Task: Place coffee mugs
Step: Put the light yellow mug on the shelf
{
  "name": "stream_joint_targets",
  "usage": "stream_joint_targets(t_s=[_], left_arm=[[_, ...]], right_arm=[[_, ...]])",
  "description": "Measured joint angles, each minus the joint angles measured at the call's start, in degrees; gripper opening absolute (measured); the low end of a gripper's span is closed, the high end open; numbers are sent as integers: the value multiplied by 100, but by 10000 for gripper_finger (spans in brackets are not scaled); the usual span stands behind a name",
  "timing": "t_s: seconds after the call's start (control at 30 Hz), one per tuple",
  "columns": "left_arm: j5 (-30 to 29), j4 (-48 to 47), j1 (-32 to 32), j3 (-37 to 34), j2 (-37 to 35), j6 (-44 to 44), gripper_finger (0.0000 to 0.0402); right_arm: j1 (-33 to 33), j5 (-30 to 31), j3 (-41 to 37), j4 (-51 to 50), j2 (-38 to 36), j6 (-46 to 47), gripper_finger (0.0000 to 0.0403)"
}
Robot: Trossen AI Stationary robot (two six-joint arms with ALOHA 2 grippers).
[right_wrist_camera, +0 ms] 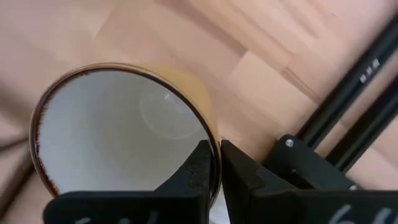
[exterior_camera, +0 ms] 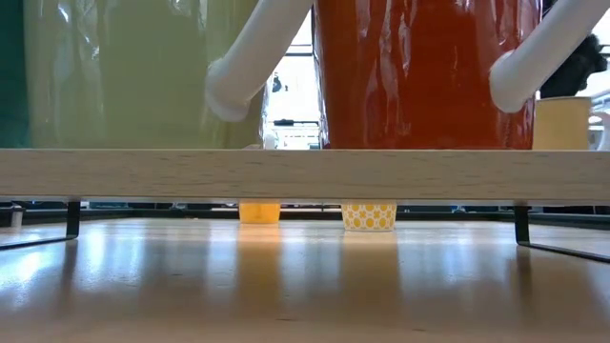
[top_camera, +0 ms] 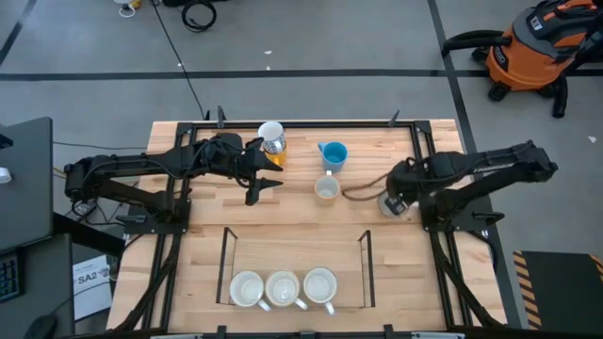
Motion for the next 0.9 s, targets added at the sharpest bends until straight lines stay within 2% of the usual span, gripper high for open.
stream_joint_targets(t_s=[0.33, 0.63, 0.9], left_arm=[[0, 0, 0, 0, -1, 1, 199], [0, 0, 0, 0, -1, 2, 199], [0, -4, 0, 0, -1, 0, 199]], right_arm=[[-1106, -72, 4, 389, 135, 1044, 27], [-1595, -210, 4, 865, 659, 1066, 28], [-1855, -575, 4, 1395, 1275, 1060, 29]])
